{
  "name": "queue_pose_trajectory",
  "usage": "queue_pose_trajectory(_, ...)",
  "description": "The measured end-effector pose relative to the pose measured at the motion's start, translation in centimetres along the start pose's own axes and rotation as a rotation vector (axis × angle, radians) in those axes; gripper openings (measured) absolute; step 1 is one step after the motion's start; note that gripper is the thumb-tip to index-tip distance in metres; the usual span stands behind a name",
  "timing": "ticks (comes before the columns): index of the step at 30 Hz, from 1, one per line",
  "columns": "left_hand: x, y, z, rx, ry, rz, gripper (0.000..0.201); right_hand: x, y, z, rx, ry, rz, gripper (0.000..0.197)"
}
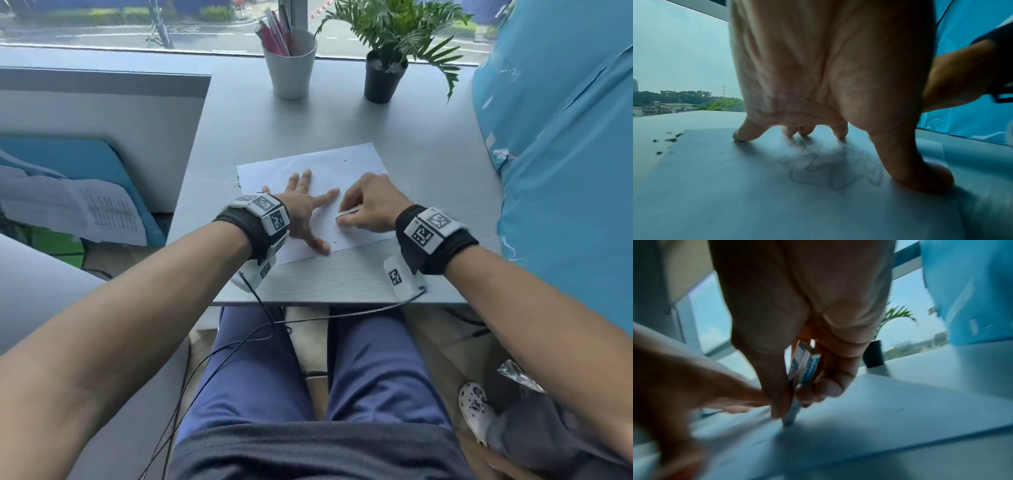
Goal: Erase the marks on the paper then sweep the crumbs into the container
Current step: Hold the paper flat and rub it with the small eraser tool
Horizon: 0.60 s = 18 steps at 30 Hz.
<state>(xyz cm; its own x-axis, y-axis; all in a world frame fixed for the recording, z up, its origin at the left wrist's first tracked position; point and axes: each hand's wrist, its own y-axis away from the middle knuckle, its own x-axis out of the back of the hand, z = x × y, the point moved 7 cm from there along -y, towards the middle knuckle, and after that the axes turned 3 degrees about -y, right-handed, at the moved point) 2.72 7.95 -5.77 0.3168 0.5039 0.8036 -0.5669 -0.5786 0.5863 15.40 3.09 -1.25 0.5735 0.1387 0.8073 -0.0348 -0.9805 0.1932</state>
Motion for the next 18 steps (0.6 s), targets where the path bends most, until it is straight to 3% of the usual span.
queue_pose_trajectory(2,0.0,-0.1,0.0,-0.005,-0.012,-0.009,0.131,-1.5,1.0,-1.4,0.083,0.016,-0.115,0.013)
queue_pose_trajectory(3,0.1,-0.1,0.1,-0.014,-0.029,-0.005,0.131,-1.1,0.7,-0.7,0.044,-0.001,-0.112,0.013)
queue_pose_trajectory(5,0.6,0.0,0.8,-0.041,-0.102,0.032,0.13,1.0,-0.3,1.3,-0.072,-0.065,0.025,0.014)
queue_pose_trajectory(7,0.9,0.1,1.6,-0.082,-0.157,0.052,0.13,0.9,-0.3,1.4,-0.08,-0.049,0.077,0.014)
queue_pose_trajectory(9,1.1,0.0,2.2,-0.104,-0.15,0.048,0.131,-1.1,0.7,-0.4,0.017,-0.004,-0.041,0.014)
queue_pose_trajectory(11,1.2,0.0,2.5,-0.108,-0.129,0.034,0.132,-1.0,0.8,0.2,-0.006,-0.023,-0.095,0.014)
queue_pose_trajectory(15,1.1,0.3,2.4,-0.104,-0.122,0.015,0.127,2.3,-0.5,3.6,-0.176,-0.085,0.118,0.016)
queue_pose_trajectory(18,1.0,0.3,2.3,-0.102,-0.136,-0.02,0.123,-0.8,0.6,0.8,-0.038,-0.027,-0.05,0.016)
